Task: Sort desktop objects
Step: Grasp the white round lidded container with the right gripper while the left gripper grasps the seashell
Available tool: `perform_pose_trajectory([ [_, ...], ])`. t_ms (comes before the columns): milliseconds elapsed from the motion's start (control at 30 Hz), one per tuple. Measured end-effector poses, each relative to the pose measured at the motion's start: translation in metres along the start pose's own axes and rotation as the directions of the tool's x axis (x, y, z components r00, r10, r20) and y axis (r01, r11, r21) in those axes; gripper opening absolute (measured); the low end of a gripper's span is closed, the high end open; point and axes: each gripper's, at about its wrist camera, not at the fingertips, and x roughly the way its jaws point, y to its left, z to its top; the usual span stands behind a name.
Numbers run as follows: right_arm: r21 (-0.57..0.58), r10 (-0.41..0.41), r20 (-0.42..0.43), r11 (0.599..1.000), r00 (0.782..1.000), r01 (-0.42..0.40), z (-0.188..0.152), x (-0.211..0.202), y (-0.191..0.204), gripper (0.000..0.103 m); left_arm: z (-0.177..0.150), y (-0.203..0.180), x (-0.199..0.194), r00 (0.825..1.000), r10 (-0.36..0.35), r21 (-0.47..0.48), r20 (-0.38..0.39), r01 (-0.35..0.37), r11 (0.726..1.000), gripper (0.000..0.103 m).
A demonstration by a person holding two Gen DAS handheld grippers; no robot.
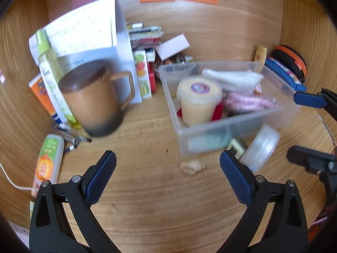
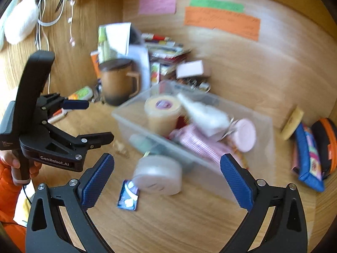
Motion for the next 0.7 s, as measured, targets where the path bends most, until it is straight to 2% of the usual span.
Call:
perform_pose_trajectory([
  [100, 0.03, 0.015, -0.043, 0.999, 0.999, -0.014, -0.006, 0.014, 0.003, 0.101, -0.01, 0.004, 0.003, 1.0, -0.005, -0.012, -0.021, 0.005, 1.0, 0.1],
  [267, 0.151, 0.074, -0.135, 0.987, 0.988, -0.054, -0.016, 0.048, -0.005, 0.099, -0.016, 0.008, 0.008, 0.999, -0.021, -0.044, -0.04, 0.02, 0.999, 0.1],
  [467, 0.179, 0.067, -0.163, 0.983, 0.984, -0.037, -0.021, 0.062, -0.008, 0.098, -0.018, 0.004, 0.019, 0.997, -0.042, -0.035, -0.065, 0.039, 0.999, 0.1],
  [633, 0.177, 0.07, -0.173, 0.983, 0.982, -0.039, -0.023, 0.067, -0.005, 0.088, -0.017, 0.003, 0.031, 0.995, -0.045, -0.058, -0.088, 0.04, 0.998, 0.1],
  [700, 0.171, 0.074, -0.173, 0.984, 0.982, -0.044, -0.023, 0.067, -0.004, 0.073, -0.016, 0.003, 0.035, 0.994, -0.044, -0.066, -0.098, 0.038, 0.997, 0.1],
])
